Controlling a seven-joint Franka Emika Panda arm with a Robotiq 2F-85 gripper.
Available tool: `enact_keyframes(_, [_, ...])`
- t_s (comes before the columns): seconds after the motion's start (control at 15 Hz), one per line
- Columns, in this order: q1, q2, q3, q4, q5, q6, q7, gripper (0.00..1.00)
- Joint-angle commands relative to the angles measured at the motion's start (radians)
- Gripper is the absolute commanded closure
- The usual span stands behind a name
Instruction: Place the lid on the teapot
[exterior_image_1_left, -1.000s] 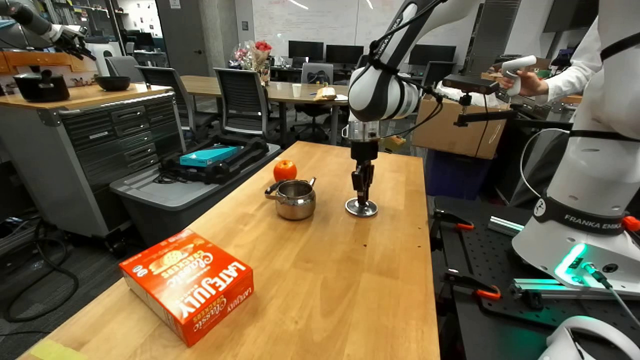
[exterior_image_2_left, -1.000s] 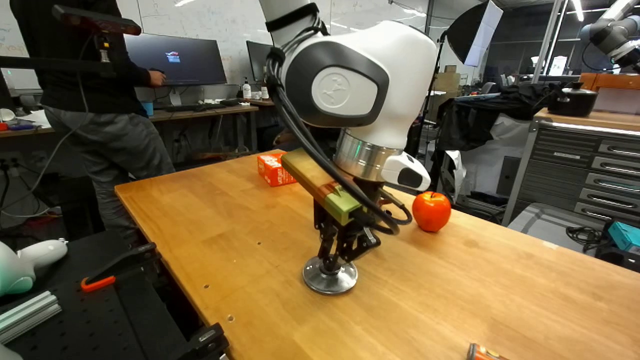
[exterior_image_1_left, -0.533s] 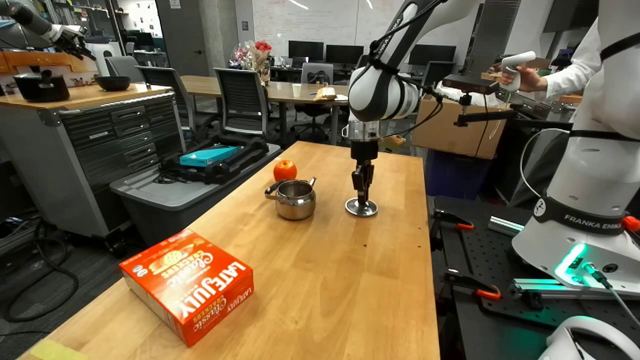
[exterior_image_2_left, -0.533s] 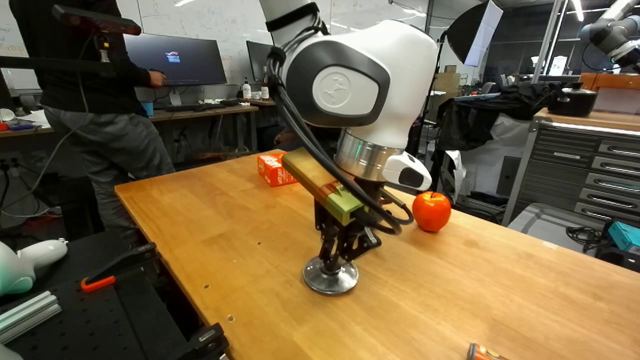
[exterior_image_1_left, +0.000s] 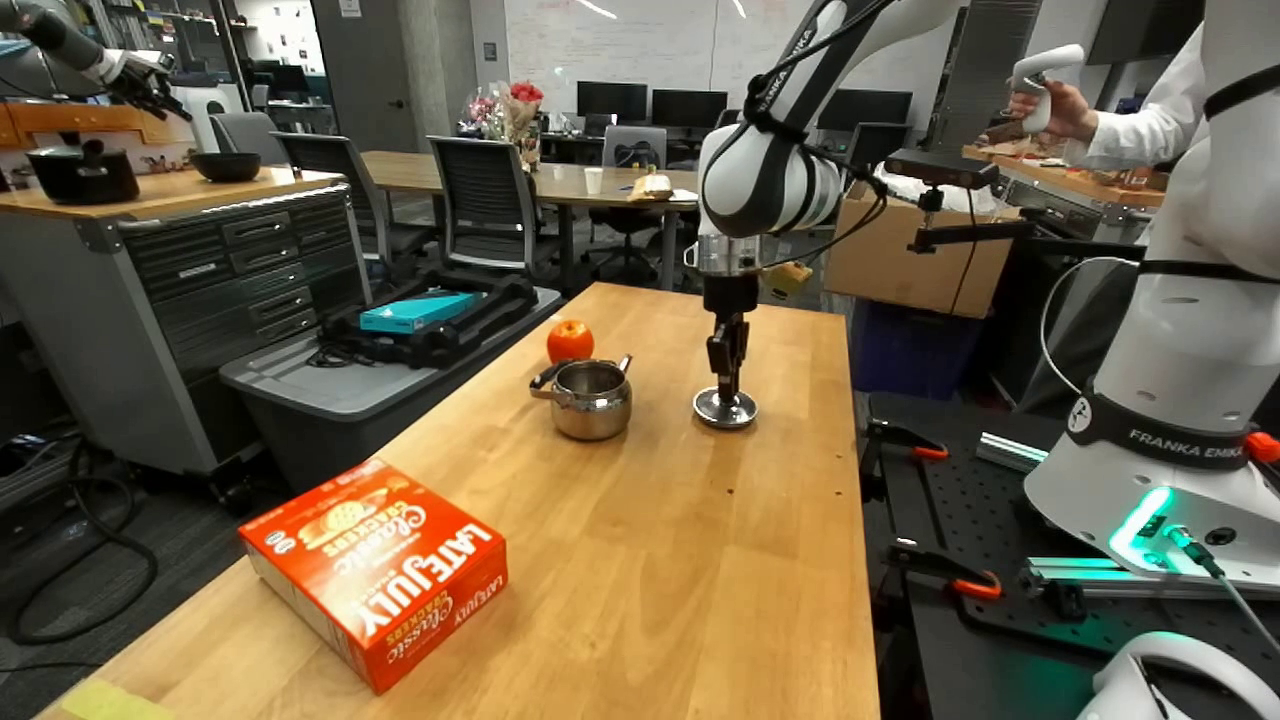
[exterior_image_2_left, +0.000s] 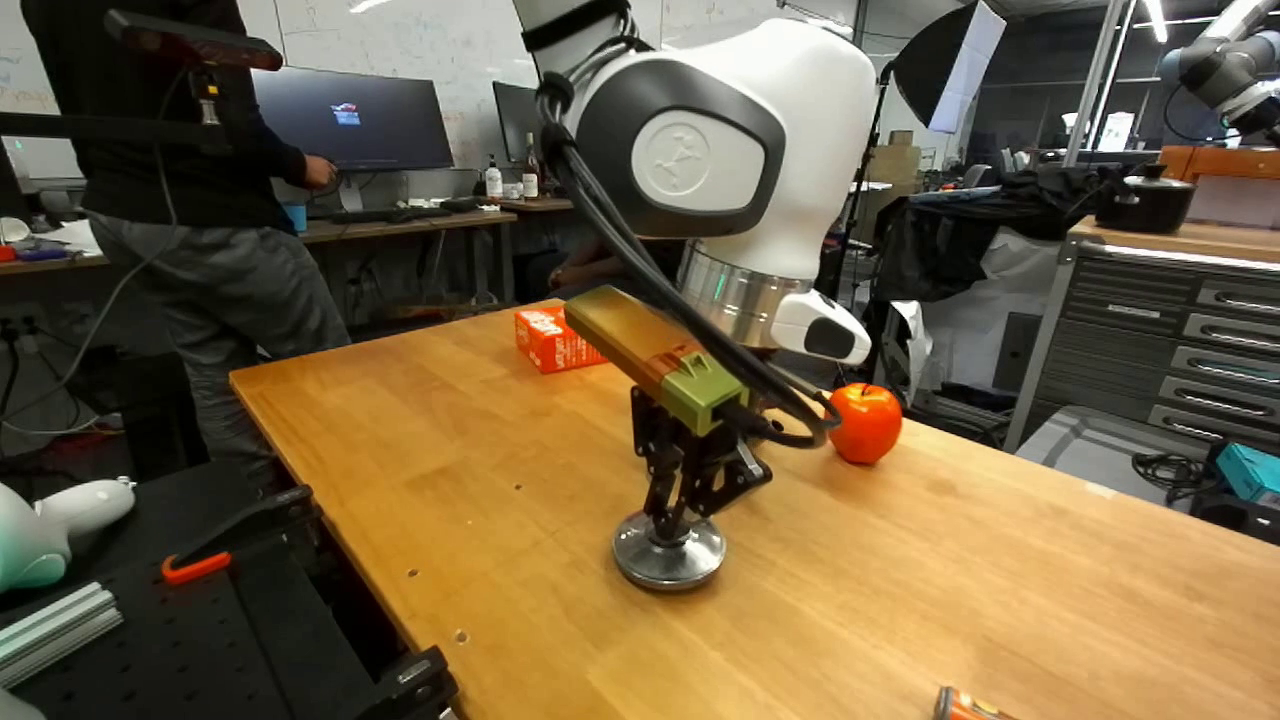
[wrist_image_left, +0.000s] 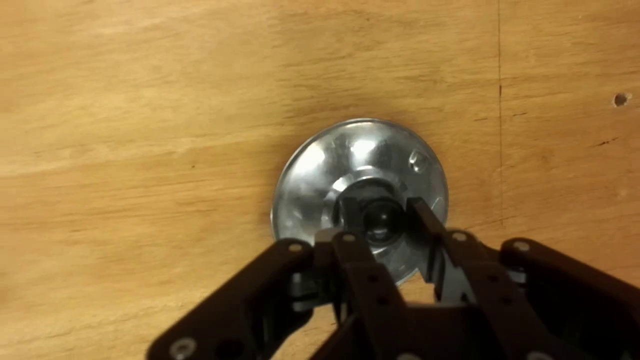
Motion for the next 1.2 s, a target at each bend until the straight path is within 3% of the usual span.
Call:
enact_keyframes(0.0, [0.005, -0.11, -0.005, -0.049, -0.049, -0.059, 0.026, 0.93])
enact_keyframes(0.67, [0.032, -0.39, -0.031, -0.113, -0.116, -0.282, 0.04, 0.93])
enact_keyframes(1.13, [0.065, -0.503, -0.051, -0.007, -0.087, -0.459, 0.027, 0.93])
